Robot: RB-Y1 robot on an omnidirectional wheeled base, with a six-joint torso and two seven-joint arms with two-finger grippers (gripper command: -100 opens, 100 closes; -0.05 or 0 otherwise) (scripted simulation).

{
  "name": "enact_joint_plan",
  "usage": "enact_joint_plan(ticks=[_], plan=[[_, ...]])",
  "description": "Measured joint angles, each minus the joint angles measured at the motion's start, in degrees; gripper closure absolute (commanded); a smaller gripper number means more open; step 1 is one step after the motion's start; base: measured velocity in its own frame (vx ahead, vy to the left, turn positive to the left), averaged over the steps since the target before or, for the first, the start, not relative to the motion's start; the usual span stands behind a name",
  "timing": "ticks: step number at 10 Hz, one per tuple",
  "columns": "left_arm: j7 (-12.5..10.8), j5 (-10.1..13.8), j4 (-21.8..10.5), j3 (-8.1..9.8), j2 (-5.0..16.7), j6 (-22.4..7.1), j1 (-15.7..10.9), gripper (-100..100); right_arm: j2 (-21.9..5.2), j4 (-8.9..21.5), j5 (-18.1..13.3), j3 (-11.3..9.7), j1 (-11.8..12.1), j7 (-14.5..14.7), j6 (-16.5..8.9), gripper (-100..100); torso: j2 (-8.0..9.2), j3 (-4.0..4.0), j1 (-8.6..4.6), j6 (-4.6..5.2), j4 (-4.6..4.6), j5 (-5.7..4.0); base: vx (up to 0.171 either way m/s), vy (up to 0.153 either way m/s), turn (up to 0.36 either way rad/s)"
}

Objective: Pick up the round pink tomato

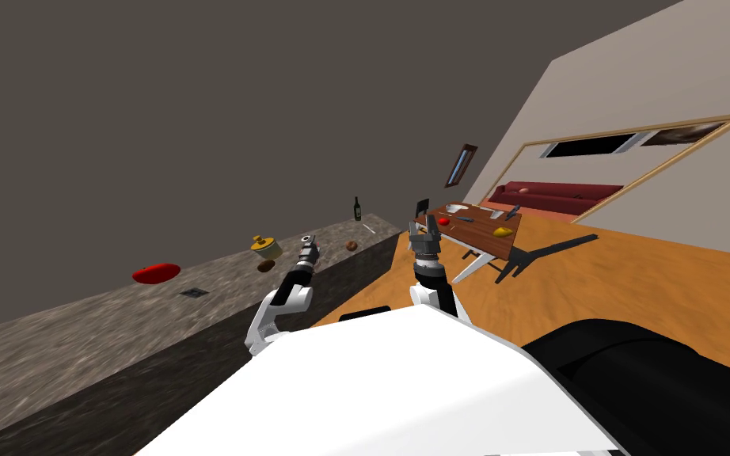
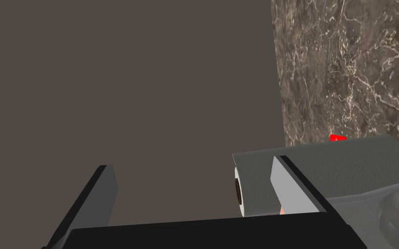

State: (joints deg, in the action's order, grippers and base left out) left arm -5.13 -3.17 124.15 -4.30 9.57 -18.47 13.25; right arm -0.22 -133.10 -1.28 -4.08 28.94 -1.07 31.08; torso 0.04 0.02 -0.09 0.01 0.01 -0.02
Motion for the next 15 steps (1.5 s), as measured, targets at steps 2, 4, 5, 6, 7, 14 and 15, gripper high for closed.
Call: enact_joint_plan(ticks=[2, 4, 5, 6, 7, 14, 15], plan=[[0.11, -0.24, -0.62, -0.34, -0.12, -2.53, -0.62, -100, 0.0, 0.0, 0.0, 0.0, 0.0, 0.0, 0.0, 0, -0.02, -0.01, 0.0, 0.0, 0.0, 0.0, -0.007, -0.018, -0.024], [0.25, -0.39, -1.33, -0.57, -0.16, -5.33, -1.57, -100, 0.0, 0.0, 0.0, 0.0, 0.0, 0.0, 0.0, 0, -0.02, -0.01, -0.03, 0.0, 0.0, -0.01, -0.008, -0.024, -0.036], [0.26, -0.39, -1.53, -0.61, -0.13, -6.69, -1.92, -100, 0.0, 0.0, 0.0, 0.0, 0.0, 0.0, 0.0, 0, -0.02, -0.01, -0.01, -0.01, 0.0, 0.0, 0.0, -0.022, -0.051], [0.34, -0.57, -2.26, -0.75, -0.3, -8.06, -2.65, -100, 0.0, 0.0, 0.0, 0.0, 0.0, 0.0, 0.0, 0, -0.05, -0.03, -0.02, 0.0, -0.01, 0.0, 0.001, -0.018, -0.031], [0.37, -0.49, -2.46, -0.75, -0.18, -9.39, -2.97, -100, 0.0, 0.0, 0.0, 0.0, 0.0, 0.0, 0.0, 0, -0.05, -0.03, 0.0, -0.01, -0.01, 0.0, 0.003, -0.021, -0.054], [0.95, -0.85, -4.68, -1.22, -0.89, -20.14, -6.11, -100, 0.0, 0.0, 0.0, 0.0, 0.01, 0.0, 0.0, 0, -0.11, -0.06, -0.02, -0.02, -0.02, -0.01, 0.012, -0.025, -0.071], [1.04, -0.93, -5.21, -1.23, -1.14, -21.82, -6.77, -100, 0.0, 0.0, 0.0, 0.0, 0.0, 0.0, 0.0, 0, -0.12, -0.07, -0.02, 0.0, -0.03, -0.01, 0.017, -0.021, -0.053]])
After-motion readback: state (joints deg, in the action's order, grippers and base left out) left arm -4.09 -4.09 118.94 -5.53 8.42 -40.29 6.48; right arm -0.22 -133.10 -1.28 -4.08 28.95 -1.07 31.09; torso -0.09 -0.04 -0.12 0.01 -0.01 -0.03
